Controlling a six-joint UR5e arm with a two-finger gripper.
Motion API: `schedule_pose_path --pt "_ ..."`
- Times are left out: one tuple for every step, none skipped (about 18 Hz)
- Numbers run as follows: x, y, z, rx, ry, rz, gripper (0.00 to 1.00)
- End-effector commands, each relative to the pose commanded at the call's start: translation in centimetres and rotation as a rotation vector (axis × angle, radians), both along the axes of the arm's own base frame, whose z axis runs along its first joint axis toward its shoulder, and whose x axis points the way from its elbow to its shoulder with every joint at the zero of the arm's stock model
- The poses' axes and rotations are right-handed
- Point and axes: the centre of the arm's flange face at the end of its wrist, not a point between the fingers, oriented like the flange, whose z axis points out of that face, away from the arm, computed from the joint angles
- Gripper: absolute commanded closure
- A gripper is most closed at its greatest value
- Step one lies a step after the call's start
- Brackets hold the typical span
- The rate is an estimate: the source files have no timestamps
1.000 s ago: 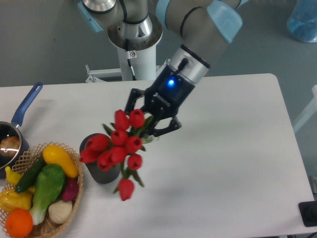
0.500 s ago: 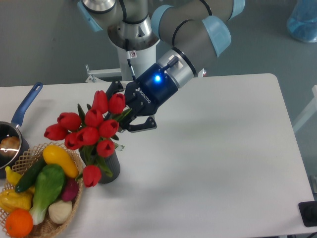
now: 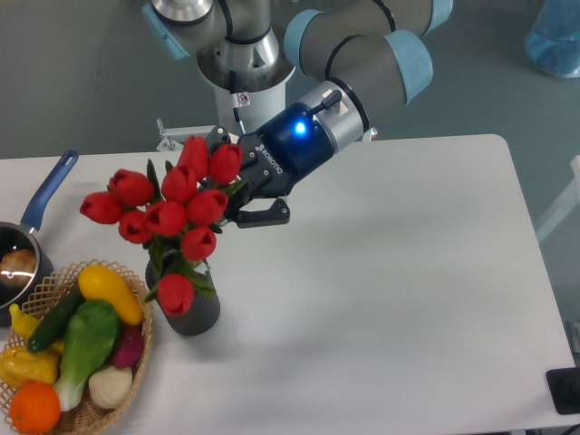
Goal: Insert the flowers into the vase
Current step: 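Lower the tulip stems down into the vase opening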
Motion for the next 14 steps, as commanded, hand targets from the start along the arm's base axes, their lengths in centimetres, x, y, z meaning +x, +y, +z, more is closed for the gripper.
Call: schedule_pose_path --pt "0.2 0.1 -0.1 -0.002 -0.003 -0.003 0.84" --pt "0.4 0.2 -0.4 -0.004 -0.006 -0.008 0.83" --pt "0.7 0.2 -0.8 -0.009 -0.014 -0.011 0.82" --pt "1.2 0.0 -1.3 -0.011 -0.017 -0.013 0.81" --pt "1.8 -0.2 -1.8 -0.006 -0.009 -0.016 0.81" --pt "2.1 -0.5 -2.6 0.0 0.002 -0.017 0.81" --pt "2.4 -0.6 -3.3 0.004 0.01 -0.018 0.81" --pt "2.5 -0.7 -3.7 0.005 0.011 -0.019 0.81" --pt "2.6 -0.7 -4.0 0.003 0.01 -0.02 0.81" --pt "2.9 -0.6 -4.1 0.005 0.016 -0.025 0.81" --pt "2.8 -0.5 -4.2 0.008 0.022 -0.026 0.81" --pt "2.7 -0.5 -4.5 0.006 0.027 -0.025 0.81" --pt "2.8 -0.3 -4.8 0.003 0.028 -0.028 0.81" --pt "2.7 -0.2 -5.0 0.003 0.034 -0.03 0.8"
